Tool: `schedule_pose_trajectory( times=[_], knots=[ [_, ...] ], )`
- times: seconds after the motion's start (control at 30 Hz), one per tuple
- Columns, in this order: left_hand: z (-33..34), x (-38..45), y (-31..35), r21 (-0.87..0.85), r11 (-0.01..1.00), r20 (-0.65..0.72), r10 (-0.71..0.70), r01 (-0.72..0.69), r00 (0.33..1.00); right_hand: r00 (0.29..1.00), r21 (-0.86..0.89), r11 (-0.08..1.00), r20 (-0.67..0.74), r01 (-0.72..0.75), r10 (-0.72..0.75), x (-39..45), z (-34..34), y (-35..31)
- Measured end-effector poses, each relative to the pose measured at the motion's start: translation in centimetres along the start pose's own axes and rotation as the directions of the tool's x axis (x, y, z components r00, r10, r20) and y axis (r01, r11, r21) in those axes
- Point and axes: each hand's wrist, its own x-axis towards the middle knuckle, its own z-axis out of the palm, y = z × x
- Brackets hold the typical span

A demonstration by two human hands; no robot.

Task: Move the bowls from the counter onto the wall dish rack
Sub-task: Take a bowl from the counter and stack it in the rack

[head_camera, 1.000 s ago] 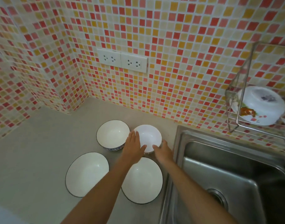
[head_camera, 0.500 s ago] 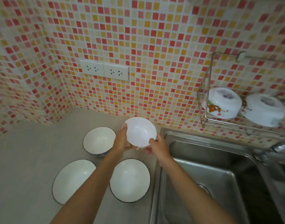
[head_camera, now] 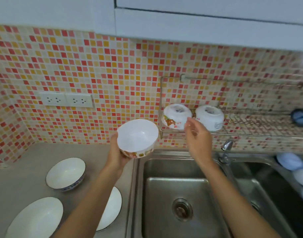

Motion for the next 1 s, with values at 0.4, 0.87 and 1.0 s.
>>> schedule_pose_trajectory(
  times=[0.4, 0.87, 1.0],
  knots=[
    [8.4, -2.6, -5.6, 0.005, 0.998, 0.092, 0.06, -0.061, 0.994, 0.983, -0.681, 0.72, 0.181, 0.133, -0.01, 5.3, -8.8, 15.7],
    [17.9, -1.5, -7.6, 0.122, 0.97, 0.13, 0.194, -0.21, 0.972, 0.952, -0.627, 0.718, 0.224, 0.304, -0.208, 5.8, -10.3, 16.3],
    [20.6, -0.1, -7.1, 0.239, 0.939, 0.108, 0.227, -0.247, 0.968, 0.935, -0.64, 0.683, 0.273, 0.352, -0.227, 7.2, -11.9, 17.2]
  ],
)
